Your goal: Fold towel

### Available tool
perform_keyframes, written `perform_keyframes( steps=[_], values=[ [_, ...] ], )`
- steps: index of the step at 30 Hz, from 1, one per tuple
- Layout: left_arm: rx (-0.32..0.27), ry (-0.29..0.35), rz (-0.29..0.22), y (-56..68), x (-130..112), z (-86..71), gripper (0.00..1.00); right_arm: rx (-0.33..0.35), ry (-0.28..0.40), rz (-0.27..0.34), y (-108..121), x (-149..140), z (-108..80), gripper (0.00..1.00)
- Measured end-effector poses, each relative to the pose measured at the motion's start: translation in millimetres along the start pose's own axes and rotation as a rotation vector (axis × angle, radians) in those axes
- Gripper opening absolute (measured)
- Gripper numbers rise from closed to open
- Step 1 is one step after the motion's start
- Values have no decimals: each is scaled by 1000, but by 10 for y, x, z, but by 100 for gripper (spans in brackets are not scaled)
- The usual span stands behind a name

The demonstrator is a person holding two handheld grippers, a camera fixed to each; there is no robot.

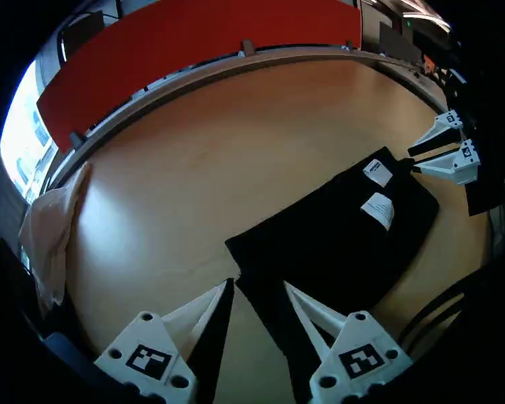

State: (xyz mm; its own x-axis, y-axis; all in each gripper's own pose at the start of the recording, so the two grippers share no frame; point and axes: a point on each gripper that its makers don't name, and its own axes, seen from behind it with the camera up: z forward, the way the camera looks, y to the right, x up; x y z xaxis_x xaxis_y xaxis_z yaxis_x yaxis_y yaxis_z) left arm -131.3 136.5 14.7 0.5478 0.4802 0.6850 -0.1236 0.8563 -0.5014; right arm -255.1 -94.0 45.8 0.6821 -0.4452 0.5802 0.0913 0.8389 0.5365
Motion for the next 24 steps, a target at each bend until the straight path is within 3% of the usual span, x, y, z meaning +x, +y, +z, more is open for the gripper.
perform_keyframes(
  steps=[4, 8, 14, 18, 24],
  values=[
    [7, 0, 7, -42, 17, 28, 64, -9, 4, 7, 38, 41, 18, 36],
    [20, 3, 20, -101, 38, 55, 75, -18, 6, 10, 77, 69, 36, 46],
    [44, 5, 41, -191, 86, 92, 77, -29, 5, 6, 129, 102, 75, 52],
    [60, 9, 44, -258, 125, 102, 90, -35, 6, 9, 153, 124, 89, 59],
    [74, 21, 33, -338, 187, 93, 90, -46, 8, 11, 193, 153, 89, 64]
  ],
)
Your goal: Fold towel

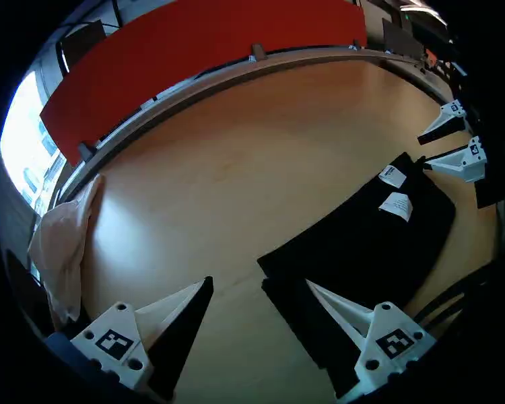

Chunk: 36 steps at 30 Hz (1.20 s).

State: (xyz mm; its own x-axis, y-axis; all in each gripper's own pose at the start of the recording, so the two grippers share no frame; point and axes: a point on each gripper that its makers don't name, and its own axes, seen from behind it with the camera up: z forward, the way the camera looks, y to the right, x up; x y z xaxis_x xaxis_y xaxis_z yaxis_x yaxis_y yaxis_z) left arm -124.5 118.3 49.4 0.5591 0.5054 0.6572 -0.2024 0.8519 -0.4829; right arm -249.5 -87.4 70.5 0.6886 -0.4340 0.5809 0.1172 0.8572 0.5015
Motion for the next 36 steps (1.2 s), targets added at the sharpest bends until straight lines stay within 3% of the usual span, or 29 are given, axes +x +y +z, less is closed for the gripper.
perform_keyframes(
  steps=[8, 13, 16, 36],
  values=[
    [21, 4, -5, -83, 28, -3, 90, -16, 4, 7, 56, 40, 7, 72],
    [25, 5, -10, -103, 33, -11, 90, -27, 9, 4, 77, 52, 5, 93],
    [28, 4, -13, -112, 29, -13, 90, -38, 12, 5, 102, 59, 6, 100],
    [27, 2, -21, -94, -27, -91, 90, -49, 26, 9, 110, 44, -50, 100]
  ],
)
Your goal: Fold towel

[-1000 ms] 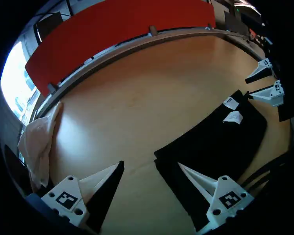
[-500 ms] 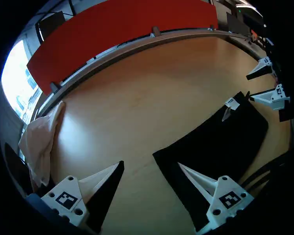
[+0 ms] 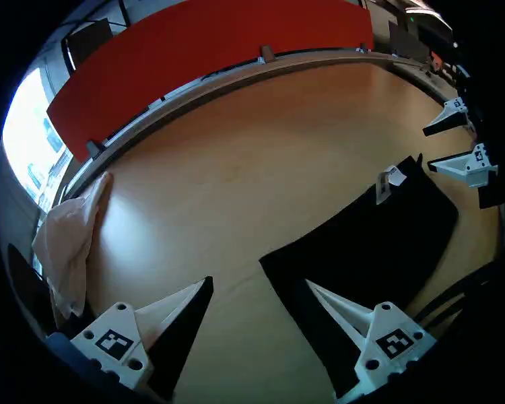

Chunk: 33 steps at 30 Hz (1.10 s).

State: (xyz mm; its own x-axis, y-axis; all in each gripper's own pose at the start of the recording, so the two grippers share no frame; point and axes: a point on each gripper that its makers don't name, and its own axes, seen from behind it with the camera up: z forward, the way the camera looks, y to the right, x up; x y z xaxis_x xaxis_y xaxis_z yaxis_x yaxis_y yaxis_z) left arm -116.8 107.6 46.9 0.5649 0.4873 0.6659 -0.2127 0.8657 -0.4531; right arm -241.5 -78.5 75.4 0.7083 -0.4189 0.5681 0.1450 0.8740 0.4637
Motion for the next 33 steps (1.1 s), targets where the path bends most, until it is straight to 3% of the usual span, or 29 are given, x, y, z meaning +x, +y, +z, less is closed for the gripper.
perform_keyframes(
  steps=[15, 33],
  values=[
    [-10, -6, -43, 63, -242, -215, 90, 14, 1, 20, -164, -170, -240, 100],
    [-2, -27, -149, 214, -818, -583, 90, 24, -1, 61, -432, -504, -562, 100]
  ],
)
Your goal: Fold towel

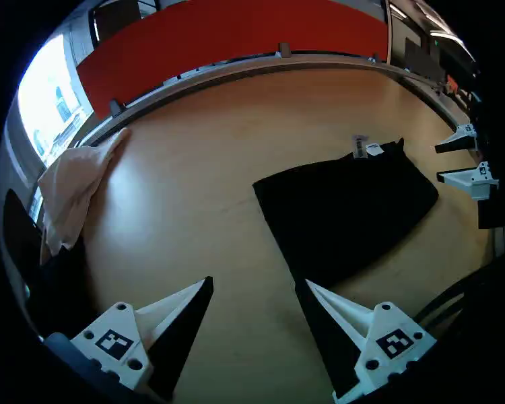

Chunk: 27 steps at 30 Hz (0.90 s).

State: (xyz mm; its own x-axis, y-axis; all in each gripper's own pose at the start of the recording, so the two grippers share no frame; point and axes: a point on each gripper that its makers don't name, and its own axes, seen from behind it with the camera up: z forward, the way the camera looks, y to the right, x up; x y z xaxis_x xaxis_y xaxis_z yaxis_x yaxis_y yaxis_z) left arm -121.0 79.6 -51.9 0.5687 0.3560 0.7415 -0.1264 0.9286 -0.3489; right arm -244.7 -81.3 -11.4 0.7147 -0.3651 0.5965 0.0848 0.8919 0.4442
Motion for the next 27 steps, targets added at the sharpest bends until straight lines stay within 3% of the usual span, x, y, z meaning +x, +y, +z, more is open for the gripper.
perform_keyframes(
  steps=[27],
  values=[
    [3, -12, -44, 110, -265, -154, 90, 6, -26, 16, -43, -278, -165, 100]
  ],
)
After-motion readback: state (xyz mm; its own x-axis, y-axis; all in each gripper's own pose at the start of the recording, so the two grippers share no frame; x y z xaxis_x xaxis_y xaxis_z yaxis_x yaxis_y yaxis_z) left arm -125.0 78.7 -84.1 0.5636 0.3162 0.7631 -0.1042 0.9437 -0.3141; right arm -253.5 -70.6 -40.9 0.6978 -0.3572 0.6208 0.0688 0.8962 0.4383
